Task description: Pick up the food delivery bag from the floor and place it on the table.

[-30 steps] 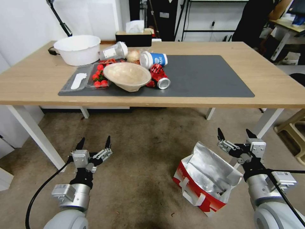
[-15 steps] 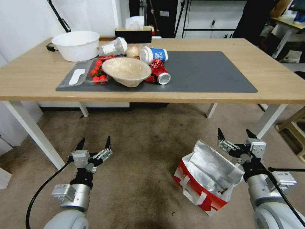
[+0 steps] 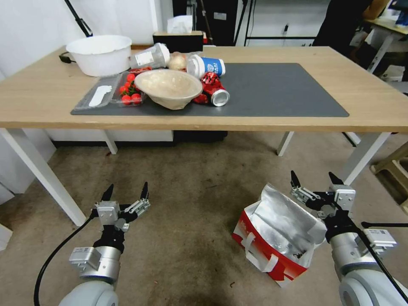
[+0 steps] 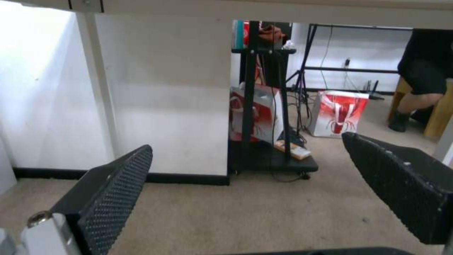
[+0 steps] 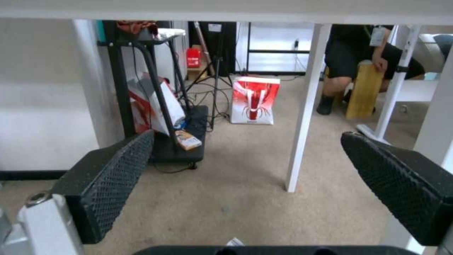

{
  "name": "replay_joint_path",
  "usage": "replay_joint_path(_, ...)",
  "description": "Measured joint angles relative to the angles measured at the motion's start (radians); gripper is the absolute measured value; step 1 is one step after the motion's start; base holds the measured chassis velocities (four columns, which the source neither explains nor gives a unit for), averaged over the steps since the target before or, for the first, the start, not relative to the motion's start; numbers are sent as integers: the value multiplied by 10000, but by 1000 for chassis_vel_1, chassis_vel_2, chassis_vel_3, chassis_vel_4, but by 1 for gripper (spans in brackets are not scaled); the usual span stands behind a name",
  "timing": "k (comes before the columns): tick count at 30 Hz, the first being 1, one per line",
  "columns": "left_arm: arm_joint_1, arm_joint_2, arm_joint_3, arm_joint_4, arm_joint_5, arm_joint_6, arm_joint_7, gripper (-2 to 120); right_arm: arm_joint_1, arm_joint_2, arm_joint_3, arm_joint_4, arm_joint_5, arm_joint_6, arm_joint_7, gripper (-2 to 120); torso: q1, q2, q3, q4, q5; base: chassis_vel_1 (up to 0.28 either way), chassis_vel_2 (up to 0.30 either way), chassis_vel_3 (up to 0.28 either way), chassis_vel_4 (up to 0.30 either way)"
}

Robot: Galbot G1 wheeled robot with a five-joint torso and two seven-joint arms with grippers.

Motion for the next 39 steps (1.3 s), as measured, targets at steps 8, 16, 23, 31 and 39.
replay_joint_path(8, -9, -3, 8, 2, 6, -3, 4, 100, 47, -3, 2, -25, 4, 0, 0, 100, -94, -292, -194, 0, 0, 0, 0, 0, 0)
replay_joint_path(16, -42, 9, 0, 34, 5, -5, 4, 100, 97, -18, -2, -68, 4, -1, -1, 100, -173, -643, -466, 0, 0, 0, 0, 0, 0)
replay_joint_path(23, -61, 6, 5, 72, 4, -5, 4, 100, 119, -39, 2, -93, 10, -4, -1, 100, -229, -862, -628, 0, 0, 0, 0, 0, 0)
replay_joint_path(31, -71, 29, 27, 122, 38, -3, 4, 100, 271, -201, 46, -126, 113, -70, 2, 100, -301, -1203, -897, 0, 0, 0, 0, 0, 0)
replay_joint_path(39, -99, 71, 23, 196, 45, -3, 5, 100, 258, -221, 50, -130, 145, -134, 8, 100, -373, -1559, -1181, 0, 0, 0, 0, 0, 0)
